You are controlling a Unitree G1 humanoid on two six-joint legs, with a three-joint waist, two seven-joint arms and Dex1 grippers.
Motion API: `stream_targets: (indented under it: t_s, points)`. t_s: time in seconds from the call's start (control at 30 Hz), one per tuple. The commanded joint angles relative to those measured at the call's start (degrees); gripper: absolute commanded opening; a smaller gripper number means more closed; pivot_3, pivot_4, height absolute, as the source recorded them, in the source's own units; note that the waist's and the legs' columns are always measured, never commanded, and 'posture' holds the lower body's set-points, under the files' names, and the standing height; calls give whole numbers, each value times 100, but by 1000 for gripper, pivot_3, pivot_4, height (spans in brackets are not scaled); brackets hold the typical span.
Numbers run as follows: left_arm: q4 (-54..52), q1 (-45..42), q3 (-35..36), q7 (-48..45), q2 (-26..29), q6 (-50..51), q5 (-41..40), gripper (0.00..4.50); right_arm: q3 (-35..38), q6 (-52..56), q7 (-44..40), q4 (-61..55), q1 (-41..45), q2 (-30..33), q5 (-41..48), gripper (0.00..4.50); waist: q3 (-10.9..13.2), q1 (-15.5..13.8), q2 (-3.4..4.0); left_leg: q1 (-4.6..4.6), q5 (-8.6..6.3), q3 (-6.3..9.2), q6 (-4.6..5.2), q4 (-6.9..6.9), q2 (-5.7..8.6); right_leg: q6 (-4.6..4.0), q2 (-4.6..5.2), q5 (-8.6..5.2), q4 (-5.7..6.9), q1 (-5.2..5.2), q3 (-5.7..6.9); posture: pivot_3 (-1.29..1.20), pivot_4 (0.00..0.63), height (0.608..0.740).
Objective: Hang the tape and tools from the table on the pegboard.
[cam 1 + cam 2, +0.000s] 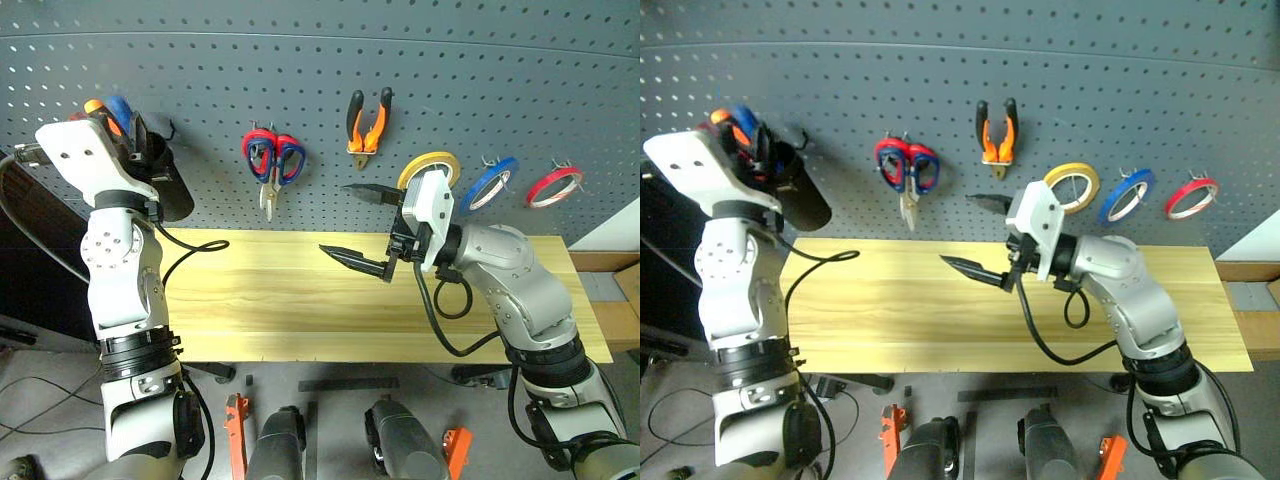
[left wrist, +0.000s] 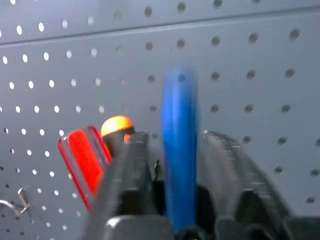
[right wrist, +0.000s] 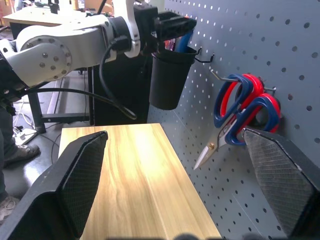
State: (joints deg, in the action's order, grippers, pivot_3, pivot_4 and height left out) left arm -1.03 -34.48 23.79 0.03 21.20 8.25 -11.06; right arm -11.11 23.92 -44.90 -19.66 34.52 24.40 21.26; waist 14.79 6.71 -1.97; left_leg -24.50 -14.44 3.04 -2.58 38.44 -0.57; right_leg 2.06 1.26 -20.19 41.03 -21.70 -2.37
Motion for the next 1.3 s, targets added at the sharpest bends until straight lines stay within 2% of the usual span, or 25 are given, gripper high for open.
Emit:
stream_targets:
  t_s: [0.03, 0.1, 0.27, 0.57, 0.73, 0.97, 1.1, 1.3]
  points:
    - [-481, -234, 229, 109, 52, -131, -287, 3507, 187, -78, 7, -161, -11, 55, 24, 4500, 0, 10, 0, 0, 0, 0, 0, 3, 0, 0, 0, 0, 2, 0, 0, -177, 193, 740]
    - [-700, -306, 134, 73, 109, -91, -301, 4201, 231, -59, -7, -175, -30, 81, 60, 4500, 0, 11, 0, -1, 0, 0, 0, 11, 0, 0, 0, 0, 6, 0, 1, -171, 191, 740]
    - [-1447, -285, -833, -782, 291, 249, -355, 4201, 539, 109, 30, -249, -141, 163, 279, 4500, -6, -20, -1, -14, 0, 5, 1, 32, 3, 1, 0, 1, 11, 2, 3, -159, 186, 740]
    - [-2690, 560, -1951, -1691, 350, 2202, -1295, 4201, 958, 430, 244, -797, -868, 517, 484, 4500, -17, 43, 8, -13, -1, 12, 1, 36, -1, 1, -8, 2, 14, 7, 1, -178, 176, 740]
    - [-3049, 884, -2464, -1978, 496, 2547, -1176, 4201, 1178, 548, 484, -1076, -1398, 606, 507, 4500, -30, 125, 15, -13, 0, 14, 1, 38, 0, 1, -9, 2, 17, 9, -3, -191, 165, 740]
    - [-2743, 1668, -2738, -2284, 569, 2067, -780, 4201, 1096, 79, 943, -1020, -2228, 448, 56, 4500, -190, 146, 51, -9, -1, 10, 3, 36, 3, 2, -9, 1, 13, 14, -10, -213, 135, 740]
    - [-2061, 2370, -2676, -2196, 524, 1245, -257, 4201, 1033, -867, 1402, -397, -2801, -57, -532, 4500, -327, 163, 61, 25, -12, 7, 22, 28, 1, 2, -13, 1, 13, 40, -17, -214, 111, 740]
    - [-1209, 3133, -2562, -2053, 339, 310, 173, 4201, 1183, -1940, 2034, 842, -3128, -591, -1132, 4500, -511, 162, 65, 63, -13, -5, 24, 29, 5, 2, -13, 1, 15, 71, -28, -203, 83, 740]
